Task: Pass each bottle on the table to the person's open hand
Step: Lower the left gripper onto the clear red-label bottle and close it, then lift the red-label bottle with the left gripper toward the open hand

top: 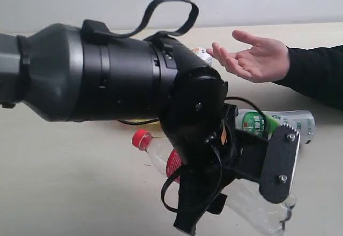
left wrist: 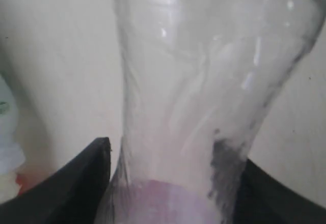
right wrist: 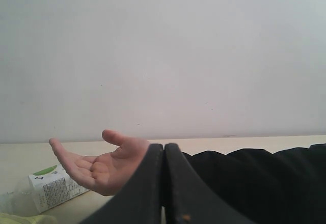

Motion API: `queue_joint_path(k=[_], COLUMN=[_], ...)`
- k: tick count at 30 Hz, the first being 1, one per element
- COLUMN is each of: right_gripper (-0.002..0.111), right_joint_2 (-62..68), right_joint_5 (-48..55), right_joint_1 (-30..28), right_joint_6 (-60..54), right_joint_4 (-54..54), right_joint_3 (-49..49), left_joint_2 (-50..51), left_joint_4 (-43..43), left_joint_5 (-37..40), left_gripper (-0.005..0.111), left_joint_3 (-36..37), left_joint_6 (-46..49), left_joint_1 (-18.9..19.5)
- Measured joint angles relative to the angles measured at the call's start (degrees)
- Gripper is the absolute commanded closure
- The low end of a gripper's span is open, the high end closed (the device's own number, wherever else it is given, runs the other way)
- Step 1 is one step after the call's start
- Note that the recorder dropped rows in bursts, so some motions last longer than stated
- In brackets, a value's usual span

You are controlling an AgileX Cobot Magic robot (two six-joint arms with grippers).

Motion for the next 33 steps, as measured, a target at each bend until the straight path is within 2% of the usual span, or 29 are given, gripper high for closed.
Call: queue_joint_path(k=[9, 25, 29, 33], right_gripper=[0.108, 0.108, 0.108, 0.108], right_joint_2=[0.0, 0.0, 0.0, 0.0], right_joint_5=[0.0, 0.0, 0.0, 0.0], right_joint_1=[0.0, 0.0, 0.0, 0.0], right_joint_6=[0.0, 0.0, 0.0, 0.0], right_joint_4=[0.0, 0.0, 0.0, 0.0], right_joint_3=[0.0, 0.0, 0.0, 0.0], left_joint_2=[-2.2, -2.2, -2.2, -1.1], left_joint_4=[2.9, 31.4, 33.4, 29.8], left_joint_5=[1.1, -0.6, -2.4, -2.9], left_gripper=[0.107, 0.107, 0.107, 0.107], left_joint_3=[-7.0, -12.8, -15.2, -19.1], left_joint_6=[-15.8, -69.5, -79.2, -82.5], left_joint_1=[0.4, 1.3, 3.6, 7.1])
